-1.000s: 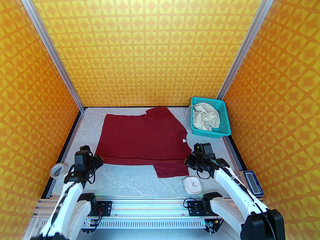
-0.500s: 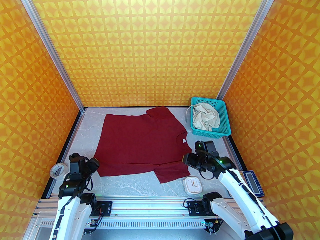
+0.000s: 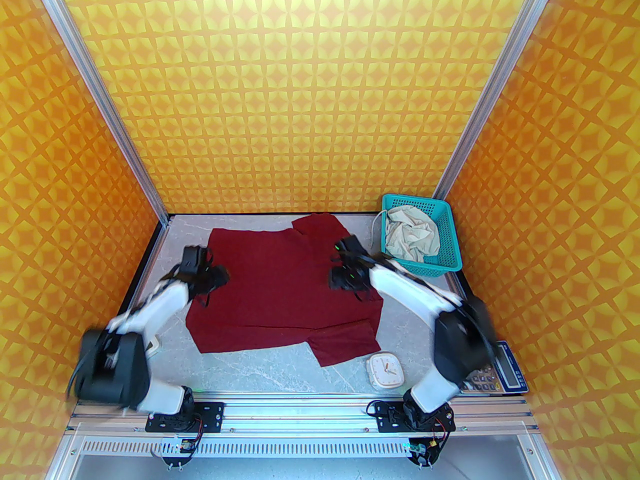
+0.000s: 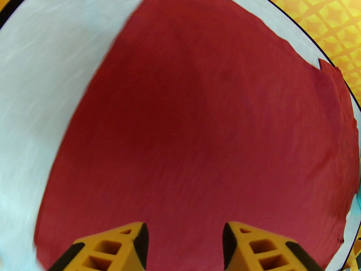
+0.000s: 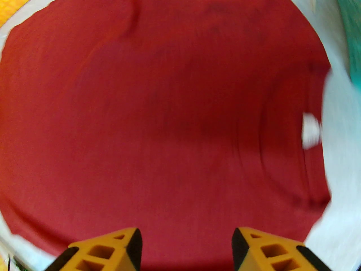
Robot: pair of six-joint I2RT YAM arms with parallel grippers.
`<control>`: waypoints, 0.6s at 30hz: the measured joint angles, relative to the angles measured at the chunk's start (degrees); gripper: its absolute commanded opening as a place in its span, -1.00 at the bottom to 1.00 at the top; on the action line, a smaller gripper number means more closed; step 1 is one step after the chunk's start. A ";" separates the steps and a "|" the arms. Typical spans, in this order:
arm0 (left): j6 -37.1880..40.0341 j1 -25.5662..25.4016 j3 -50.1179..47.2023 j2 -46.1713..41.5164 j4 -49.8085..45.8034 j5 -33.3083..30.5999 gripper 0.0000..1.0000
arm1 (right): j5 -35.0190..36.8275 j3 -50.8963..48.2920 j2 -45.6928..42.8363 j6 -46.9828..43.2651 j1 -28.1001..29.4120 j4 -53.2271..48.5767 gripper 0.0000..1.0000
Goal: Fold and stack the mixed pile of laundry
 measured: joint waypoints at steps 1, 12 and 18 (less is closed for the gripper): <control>0.28 0.00 2.71 3.41 0.63 0.31 -0.06 | 0.44 2.43 2.86 -0.63 -0.28 0.20 0.13; -0.22 1.44 22.21 27.78 2.71 4.02 -0.08 | 0.31 20.72 23.39 -3.13 -5.77 -0.28 0.14; -2.40 3.17 30.88 34.12 3.58 7.67 -0.09 | -1.90 31.10 30.73 -2.49 -7.26 -2.23 0.15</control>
